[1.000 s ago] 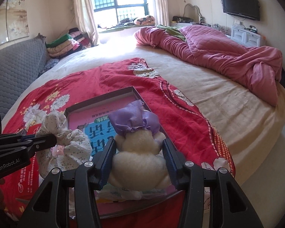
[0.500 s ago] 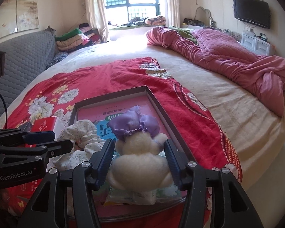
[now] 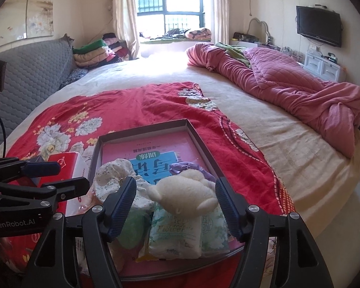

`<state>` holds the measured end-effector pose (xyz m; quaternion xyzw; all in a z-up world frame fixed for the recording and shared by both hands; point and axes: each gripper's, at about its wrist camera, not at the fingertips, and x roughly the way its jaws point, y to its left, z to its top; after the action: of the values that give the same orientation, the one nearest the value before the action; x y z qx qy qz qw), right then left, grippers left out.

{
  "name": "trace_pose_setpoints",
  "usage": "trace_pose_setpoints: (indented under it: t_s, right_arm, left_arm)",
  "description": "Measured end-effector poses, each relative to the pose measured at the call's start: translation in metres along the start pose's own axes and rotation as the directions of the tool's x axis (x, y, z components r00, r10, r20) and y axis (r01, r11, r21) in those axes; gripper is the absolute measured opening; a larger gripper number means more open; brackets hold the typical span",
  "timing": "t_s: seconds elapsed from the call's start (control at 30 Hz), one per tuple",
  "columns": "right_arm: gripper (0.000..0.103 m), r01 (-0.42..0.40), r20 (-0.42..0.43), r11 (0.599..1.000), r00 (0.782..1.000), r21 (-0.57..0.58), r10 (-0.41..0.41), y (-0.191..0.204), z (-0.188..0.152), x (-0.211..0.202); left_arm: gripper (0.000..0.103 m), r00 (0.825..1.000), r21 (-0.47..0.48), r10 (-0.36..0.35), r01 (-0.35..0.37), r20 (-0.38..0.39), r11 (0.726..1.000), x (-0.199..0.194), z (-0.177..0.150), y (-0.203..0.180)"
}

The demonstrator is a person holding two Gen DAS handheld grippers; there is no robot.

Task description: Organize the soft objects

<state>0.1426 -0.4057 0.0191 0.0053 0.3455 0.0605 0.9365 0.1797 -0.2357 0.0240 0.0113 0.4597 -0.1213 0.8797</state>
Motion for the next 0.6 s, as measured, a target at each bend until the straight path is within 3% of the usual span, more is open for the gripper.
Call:
trace_pose_setpoints:
  t_s: [0.17,0.6]
  right_arm:
    - [0.077,0.036,0.016,0.999,0.999,-0.001,-0.036,0.002,0.004,-0.013]
    - [0.078,0.144,0.035,0.99,0.989,-0.005,-0.143,0.021,-0.001,-0.067]
  left_arm:
    - [0.074,1.0,0.01,0.014,-0.014,0.01,1.0,-0.01,-0.001,0.001]
    - [0.084,0.998,0.035,0.0,-0.002,0.055,0.999,-0.049,-0.016,0.004]
